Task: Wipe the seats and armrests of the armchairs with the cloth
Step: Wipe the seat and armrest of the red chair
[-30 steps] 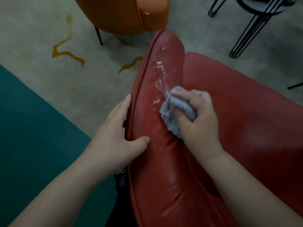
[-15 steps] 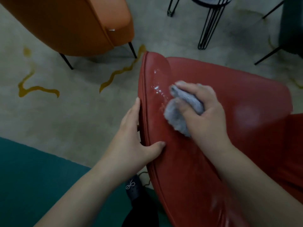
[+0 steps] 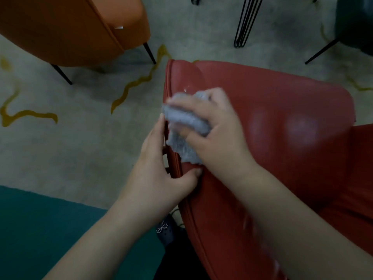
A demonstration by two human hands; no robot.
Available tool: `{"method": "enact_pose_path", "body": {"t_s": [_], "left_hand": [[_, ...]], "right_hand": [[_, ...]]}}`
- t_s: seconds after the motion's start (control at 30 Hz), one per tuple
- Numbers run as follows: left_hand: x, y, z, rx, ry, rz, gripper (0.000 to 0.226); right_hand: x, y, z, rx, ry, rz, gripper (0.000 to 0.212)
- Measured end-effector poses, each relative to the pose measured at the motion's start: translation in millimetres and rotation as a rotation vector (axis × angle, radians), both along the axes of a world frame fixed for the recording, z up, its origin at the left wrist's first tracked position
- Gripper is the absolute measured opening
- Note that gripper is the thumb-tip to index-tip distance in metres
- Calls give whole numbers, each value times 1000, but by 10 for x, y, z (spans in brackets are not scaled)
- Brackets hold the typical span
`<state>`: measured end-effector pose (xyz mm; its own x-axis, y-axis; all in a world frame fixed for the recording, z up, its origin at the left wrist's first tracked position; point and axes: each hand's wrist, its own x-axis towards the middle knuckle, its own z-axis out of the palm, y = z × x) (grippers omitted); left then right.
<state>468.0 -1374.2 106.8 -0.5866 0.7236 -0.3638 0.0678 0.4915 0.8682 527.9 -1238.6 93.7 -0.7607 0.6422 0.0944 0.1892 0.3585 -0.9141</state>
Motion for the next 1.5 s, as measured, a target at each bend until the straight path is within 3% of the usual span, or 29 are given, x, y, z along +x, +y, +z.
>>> {"method": "enact_pose_path", "body": {"t_s": [0.23,0.3,0.4,0.5,0.63,0.73,0.83,0.9,1.0,1.07,1.13,1.23,1.33,1.5], "left_hand": [[-155,100,34,-22,0,10,108],[-210,173,44,-7,45,17,103],[-266,253,38,11,135,-3,86],[-311,283,23,-26,105,-5,100],[-275,284,68,-44,85,-1,100],[-250,323,63,-25,99,28,97],[-262,392,44,-26,136,36,99],[-283,433,19,-32,140,50,105],[-275,471,-3,-55,157,51,107],[-240,511,3,-79,211,45,109],[-186,552,5,-103,250,53,111],[-107,621,-14,-124,302,82,113],[-66,653,-29,-144,345,126,113],[-41,675,-55,-150,362,129,114]], "right_hand": [[17,384,-82,-115,-96,-286,26],[-141,321,-28,-51,0,-222,27],[-404,225,-57,35,-37,19,30],[-499,478,-187,-60,-35,-125,22],[-378,729,-279,-172,-138,-285,14],[-528,588,-176,-108,58,-184,17],[-615,474,-221,-3,47,-77,21],[-503,577,-353,-139,12,-186,17],[-134,632,-496,-536,-70,-299,16],[-17,635,-480,-608,-145,-302,17],[-128,718,-362,-552,-63,-285,10],[-577,891,-86,-294,121,-162,9],[-677,804,-262,-137,45,-53,18],[216,590,-804,-664,-119,-277,20]]}}
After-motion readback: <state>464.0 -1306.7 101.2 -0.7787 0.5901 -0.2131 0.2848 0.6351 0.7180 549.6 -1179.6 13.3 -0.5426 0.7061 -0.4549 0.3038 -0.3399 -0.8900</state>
